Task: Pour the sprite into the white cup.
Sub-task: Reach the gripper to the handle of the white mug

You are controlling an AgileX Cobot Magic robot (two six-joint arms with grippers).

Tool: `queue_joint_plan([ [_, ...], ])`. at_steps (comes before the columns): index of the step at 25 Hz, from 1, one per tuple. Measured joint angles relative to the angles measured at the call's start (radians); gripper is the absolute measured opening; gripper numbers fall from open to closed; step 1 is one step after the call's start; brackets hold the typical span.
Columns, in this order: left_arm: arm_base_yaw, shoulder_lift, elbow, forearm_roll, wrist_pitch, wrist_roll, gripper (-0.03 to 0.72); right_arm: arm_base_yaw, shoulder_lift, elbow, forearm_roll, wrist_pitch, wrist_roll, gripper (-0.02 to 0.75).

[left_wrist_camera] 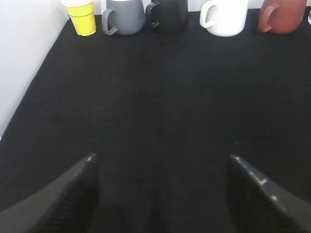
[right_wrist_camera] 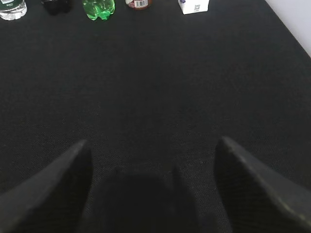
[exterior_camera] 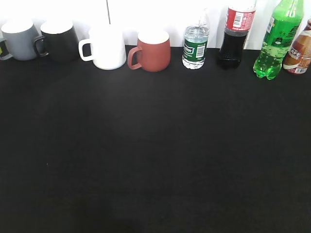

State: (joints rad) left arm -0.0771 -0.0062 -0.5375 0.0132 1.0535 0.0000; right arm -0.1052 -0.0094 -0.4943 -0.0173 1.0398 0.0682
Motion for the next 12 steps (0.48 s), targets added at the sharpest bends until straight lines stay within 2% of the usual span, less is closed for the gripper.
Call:
queue_joint_plan([
  [6, 0.0, 0.0, 0.0, 0.0, 0.0, -0.006, 0.601, 0.0, 0.0, 0.0, 0.0, 0.0, 0.001, 0.586],
  [9, 0.0, 0.0, -0.006, 0.003, -0.011, 0.0, 0.548, 0.0, 0.0, 0.0, 0.0, 0.0, 0.001, 0.586],
  [10, 0.0, 0.0, -0.017, 0.005, -0.067, 0.0, 0.544, 0.0, 0.0, 0.0, 0.0, 0.0, 0.001, 0.586],
  [12, 0.0, 0.005, -0.012, 0.011, -0.311, 0.0, 0.543, 0.0, 0.0, 0.0, 0.0, 0.0, 0.001, 0.586],
])
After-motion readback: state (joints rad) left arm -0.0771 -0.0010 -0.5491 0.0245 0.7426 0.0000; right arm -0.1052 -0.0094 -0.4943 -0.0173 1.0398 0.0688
